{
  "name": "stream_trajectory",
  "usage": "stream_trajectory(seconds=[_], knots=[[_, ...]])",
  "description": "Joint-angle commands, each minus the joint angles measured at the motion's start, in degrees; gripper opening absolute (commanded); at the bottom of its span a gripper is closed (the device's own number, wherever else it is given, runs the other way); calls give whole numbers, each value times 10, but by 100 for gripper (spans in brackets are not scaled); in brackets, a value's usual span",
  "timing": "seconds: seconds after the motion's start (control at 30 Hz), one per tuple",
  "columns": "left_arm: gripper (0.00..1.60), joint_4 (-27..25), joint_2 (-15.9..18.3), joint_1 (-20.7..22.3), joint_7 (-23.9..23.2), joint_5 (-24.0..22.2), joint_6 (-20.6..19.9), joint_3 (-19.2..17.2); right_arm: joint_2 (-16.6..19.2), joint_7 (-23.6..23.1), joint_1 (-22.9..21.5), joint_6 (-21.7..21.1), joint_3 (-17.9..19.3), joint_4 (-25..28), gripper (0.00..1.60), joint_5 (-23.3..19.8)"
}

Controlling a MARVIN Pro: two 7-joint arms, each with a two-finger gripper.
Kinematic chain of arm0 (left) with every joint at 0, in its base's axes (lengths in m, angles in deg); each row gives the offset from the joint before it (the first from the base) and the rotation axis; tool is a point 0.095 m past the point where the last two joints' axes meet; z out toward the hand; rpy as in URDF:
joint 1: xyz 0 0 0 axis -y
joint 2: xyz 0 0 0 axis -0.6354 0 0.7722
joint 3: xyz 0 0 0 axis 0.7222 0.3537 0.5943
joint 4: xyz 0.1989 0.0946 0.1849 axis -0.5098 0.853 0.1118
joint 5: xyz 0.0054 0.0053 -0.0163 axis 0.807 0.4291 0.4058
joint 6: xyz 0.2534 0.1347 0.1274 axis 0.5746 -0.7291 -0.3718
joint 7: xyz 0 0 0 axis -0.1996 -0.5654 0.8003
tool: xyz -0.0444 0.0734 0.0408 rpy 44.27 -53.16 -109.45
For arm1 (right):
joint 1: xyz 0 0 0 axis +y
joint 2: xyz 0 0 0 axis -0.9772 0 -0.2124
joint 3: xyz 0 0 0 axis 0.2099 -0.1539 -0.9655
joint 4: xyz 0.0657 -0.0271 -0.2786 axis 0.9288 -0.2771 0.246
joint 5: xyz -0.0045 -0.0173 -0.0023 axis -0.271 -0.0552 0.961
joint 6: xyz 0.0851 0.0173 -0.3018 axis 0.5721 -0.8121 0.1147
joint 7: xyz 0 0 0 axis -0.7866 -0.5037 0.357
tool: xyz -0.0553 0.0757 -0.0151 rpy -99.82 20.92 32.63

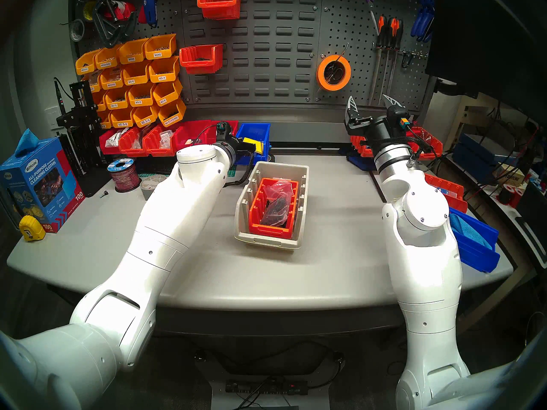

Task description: Hang all the unorganized tool boxes onto the wall

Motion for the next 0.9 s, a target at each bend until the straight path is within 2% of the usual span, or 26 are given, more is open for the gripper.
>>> stream_trajectory(seconds=[0.0,0.8,0.87], knots=[[0,-8,0,25,-14,5,18,0,0,0,-2,1,0,8,160,0],[0,-7,-5,23,-24,16,19,-7,0,0,-2,1,0,8,160,0],[0,4,-7,29,-26,24,29,-2,0,0,-2,1,0,8,160,0]])
